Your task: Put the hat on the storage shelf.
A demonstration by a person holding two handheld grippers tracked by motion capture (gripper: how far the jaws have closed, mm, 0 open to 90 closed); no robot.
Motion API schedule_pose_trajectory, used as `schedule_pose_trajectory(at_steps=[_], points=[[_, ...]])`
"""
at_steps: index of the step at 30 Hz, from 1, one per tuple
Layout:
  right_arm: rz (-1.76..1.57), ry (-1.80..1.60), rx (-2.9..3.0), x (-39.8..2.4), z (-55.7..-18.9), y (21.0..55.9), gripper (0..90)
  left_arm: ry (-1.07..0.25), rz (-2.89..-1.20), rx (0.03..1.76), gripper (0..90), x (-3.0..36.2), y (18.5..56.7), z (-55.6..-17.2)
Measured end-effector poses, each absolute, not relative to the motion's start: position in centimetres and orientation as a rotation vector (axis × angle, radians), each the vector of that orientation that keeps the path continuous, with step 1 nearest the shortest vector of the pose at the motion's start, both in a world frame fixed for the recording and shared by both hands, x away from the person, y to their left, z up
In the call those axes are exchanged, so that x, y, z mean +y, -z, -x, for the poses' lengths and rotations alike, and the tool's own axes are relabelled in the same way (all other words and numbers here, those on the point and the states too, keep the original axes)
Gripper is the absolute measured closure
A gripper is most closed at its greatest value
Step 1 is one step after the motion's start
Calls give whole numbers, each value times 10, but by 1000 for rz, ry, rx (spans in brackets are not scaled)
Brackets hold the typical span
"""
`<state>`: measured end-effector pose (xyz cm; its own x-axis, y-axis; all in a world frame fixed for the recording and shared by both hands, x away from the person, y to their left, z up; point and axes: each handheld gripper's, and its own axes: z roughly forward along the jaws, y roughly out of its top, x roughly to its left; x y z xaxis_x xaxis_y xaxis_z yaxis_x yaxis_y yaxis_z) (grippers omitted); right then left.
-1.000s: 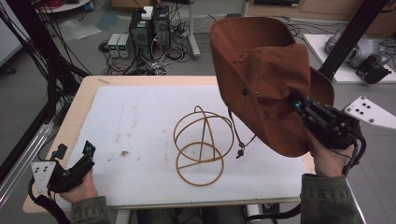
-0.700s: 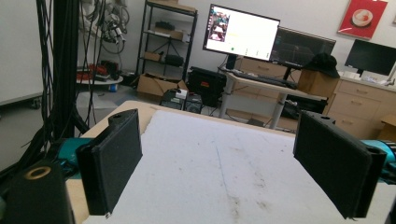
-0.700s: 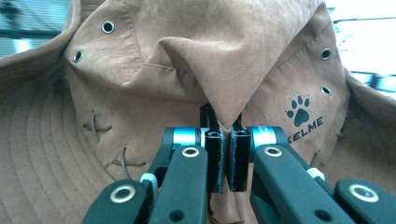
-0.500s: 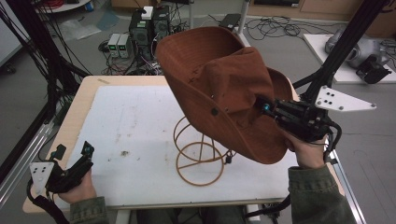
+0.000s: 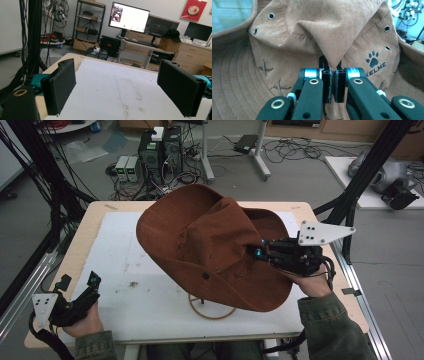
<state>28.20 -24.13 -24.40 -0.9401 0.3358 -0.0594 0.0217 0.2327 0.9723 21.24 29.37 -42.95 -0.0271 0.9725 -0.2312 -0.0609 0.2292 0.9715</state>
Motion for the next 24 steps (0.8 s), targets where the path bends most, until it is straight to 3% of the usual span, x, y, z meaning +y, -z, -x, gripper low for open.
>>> schedule_pose_trajectory(at_steps=[14, 21, 24], points=[[-310, -1727, 2350, -245, -292, 262, 859, -1084, -982, 1292, 155, 294, 430, -214], [-294, -1794, 2347, -250, -294, 264, 698, -1084, -989, 1294, 155, 293, 431, -214], [-324, -1806, 2334, -251, -295, 263, 538, -1082, -992, 1291, 155, 292, 430, -214]])
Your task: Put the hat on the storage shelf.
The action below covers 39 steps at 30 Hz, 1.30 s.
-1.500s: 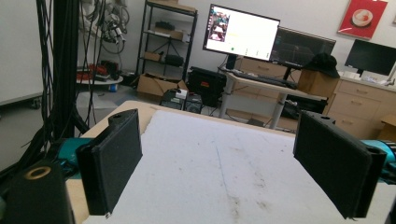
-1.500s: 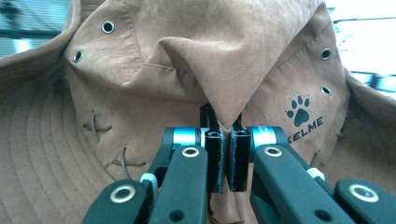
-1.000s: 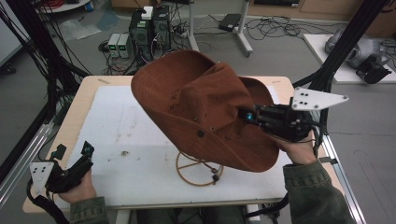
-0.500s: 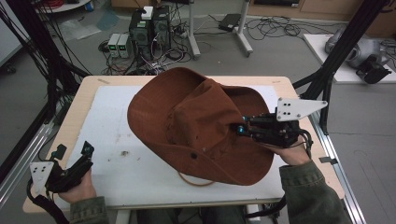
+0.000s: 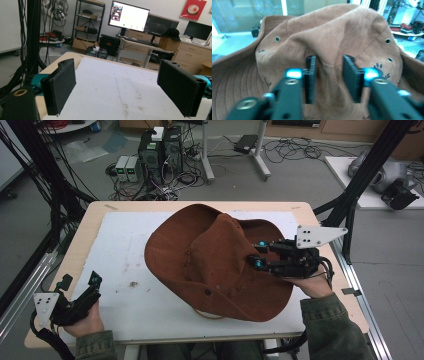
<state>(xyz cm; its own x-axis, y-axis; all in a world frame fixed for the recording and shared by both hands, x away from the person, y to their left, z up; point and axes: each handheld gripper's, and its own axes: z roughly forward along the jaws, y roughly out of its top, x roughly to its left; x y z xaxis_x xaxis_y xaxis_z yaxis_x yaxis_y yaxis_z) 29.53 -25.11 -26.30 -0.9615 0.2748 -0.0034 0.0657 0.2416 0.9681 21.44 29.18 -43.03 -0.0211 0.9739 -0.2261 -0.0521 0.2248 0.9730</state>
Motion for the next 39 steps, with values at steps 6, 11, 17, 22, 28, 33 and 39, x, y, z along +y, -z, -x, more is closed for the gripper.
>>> schedule_pose_trajectory(at_steps=[6, 11, 17, 22, 28, 33, 39], points=[[-441, -1901, 2205, -263, -296, 258, 204, -1079, -988, 1291, 155, 292, 430, -215], [-530, -1954, 2085, -277, -297, 254, 84, -1081, -990, 1291, 155, 292, 430, -215], [-684, -1896, 1892, -292, -290, 251, 7, -1093, -1003, 1287, 155, 290, 430, -215], [-799, -1781, 1735, -312, -279, 253, 7, -1099, -1009, 1280, 155, 287, 429, -216], [-903, -1621, 1560, -332, -266, 267, 7, -1106, -1016, 1275, 155, 285, 428, -216], [-1083, -1424, 1381, -351, -253, 301, 7, -1121, -1025, 1279, 155, 283, 428, -218], [-1195, -1329, 1230, -359, -245, 349, 7, -1150, -1020, 1297, 155, 283, 429, -219]])
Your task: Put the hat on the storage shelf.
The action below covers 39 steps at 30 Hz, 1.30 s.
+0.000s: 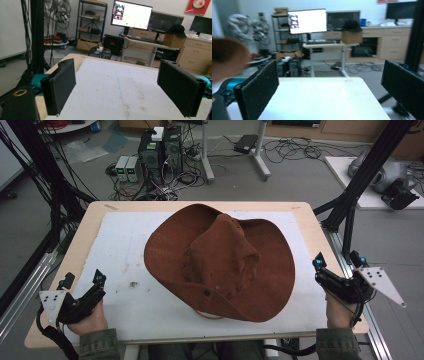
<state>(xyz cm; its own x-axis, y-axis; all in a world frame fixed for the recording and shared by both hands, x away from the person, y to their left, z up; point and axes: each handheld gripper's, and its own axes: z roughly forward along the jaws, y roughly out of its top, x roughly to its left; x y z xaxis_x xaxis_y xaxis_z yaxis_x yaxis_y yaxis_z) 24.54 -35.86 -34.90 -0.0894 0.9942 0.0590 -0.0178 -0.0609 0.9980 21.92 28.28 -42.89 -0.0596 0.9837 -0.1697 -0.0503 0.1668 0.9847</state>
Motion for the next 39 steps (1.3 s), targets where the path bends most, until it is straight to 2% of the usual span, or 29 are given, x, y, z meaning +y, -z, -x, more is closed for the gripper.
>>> schedule_pose_trajectory(at_steps=[6, 15, 39], points=[[-1211, -1283, 1275, -354, -254, 391, 8, -1166, -1026, 1301, 153, 283, 431, -221], [-1265, -1286, 1320, -349, -264, 416, 8, -1186, -1061, 1290, 152, 281, 434, -223], [-1260, -1288, 1359, -343, -266, 421, 8, -1180, -1038, 1294, 153, 284, 432, -220]])
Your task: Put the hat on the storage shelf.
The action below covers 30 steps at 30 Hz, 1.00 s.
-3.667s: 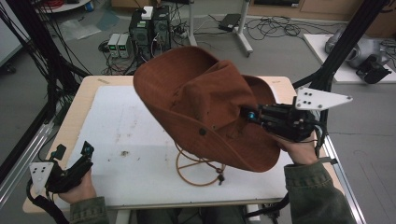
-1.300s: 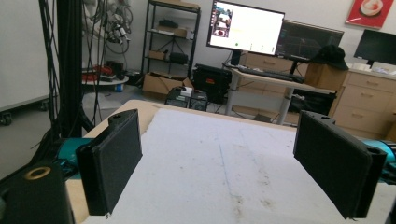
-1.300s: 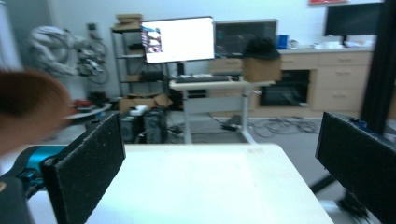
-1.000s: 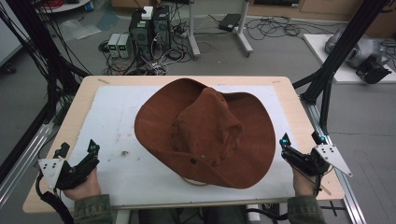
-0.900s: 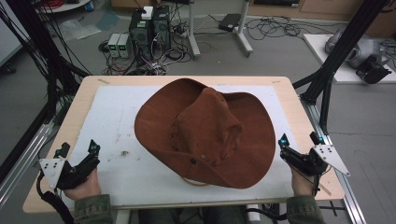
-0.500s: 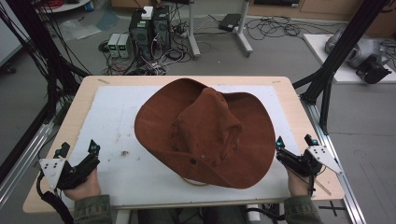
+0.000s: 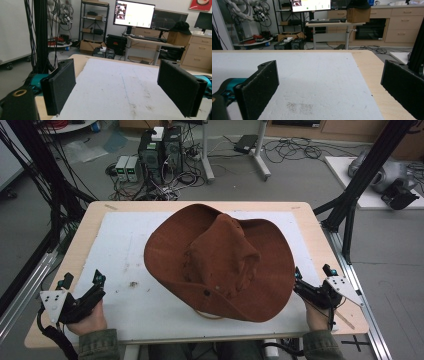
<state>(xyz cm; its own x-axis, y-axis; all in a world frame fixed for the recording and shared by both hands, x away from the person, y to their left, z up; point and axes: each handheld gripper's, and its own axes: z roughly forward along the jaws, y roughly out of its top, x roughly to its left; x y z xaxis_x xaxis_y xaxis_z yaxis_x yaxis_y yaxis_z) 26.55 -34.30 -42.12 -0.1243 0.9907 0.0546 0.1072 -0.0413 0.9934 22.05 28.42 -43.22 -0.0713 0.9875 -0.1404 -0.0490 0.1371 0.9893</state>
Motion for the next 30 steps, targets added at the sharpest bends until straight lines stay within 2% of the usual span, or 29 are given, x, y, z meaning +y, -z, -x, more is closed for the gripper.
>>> schedule_pose_trajectory(at_steps=[30], points=[[-1307, -1306, 1361, -347, -268, 426, 8, -1172, -1043, 1291, 153, 284, 432, -222]])
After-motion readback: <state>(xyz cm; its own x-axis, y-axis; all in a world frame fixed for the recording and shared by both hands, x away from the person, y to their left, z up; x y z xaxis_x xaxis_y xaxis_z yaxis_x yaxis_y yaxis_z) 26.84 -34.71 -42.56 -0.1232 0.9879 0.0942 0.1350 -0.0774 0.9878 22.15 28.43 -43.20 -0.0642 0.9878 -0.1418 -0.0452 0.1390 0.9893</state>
